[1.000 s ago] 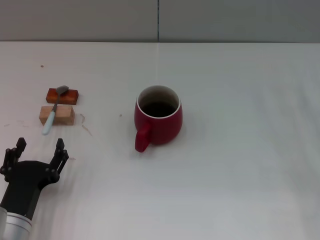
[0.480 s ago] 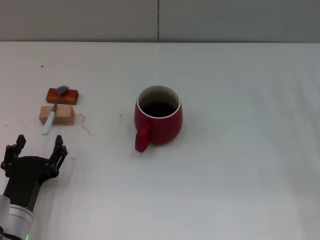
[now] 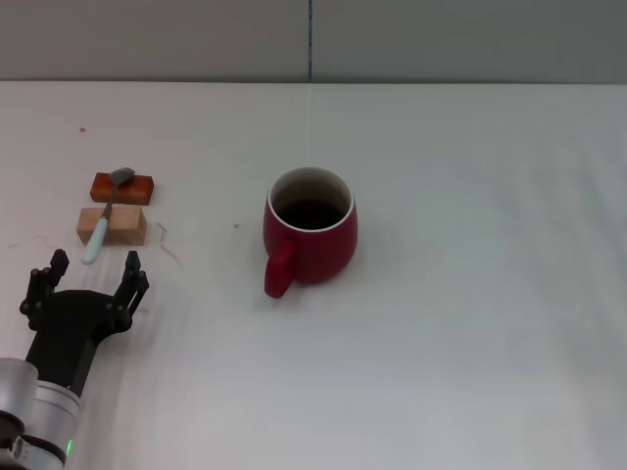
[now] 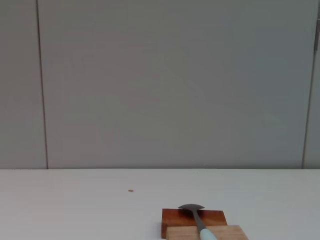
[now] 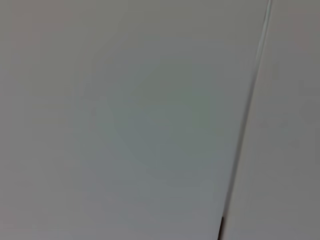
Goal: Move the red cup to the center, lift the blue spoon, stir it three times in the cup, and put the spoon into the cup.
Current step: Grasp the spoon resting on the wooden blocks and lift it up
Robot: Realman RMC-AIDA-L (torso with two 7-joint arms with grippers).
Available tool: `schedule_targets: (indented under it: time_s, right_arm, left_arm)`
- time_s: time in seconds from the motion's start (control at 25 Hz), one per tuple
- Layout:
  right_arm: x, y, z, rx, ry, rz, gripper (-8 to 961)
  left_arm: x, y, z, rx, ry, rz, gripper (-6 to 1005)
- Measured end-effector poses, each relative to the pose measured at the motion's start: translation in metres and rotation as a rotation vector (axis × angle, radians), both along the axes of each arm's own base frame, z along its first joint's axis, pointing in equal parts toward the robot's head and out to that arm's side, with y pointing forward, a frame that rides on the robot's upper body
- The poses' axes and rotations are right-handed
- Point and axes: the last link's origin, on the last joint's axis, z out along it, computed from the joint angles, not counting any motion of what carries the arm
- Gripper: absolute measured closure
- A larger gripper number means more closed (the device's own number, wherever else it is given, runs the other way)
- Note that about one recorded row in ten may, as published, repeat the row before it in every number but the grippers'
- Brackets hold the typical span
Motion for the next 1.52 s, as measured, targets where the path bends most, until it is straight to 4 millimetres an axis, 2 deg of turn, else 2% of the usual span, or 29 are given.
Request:
schedule_targets:
  time_s: [0.48,1.52]
  right_arm:
    - [0.003,-0.003,-0.002,-0.004,0.002,-0.01,351]
    - [0.005,-0.006,-0.002,-0.003,0.003,-0.018,350]
  left_arm:
    - [-0.002,0.012,0.003,0.0,0.017,-0.004,140]
    - [-0.003,0.031,0.005,-0.004,0.043,-0.013,228]
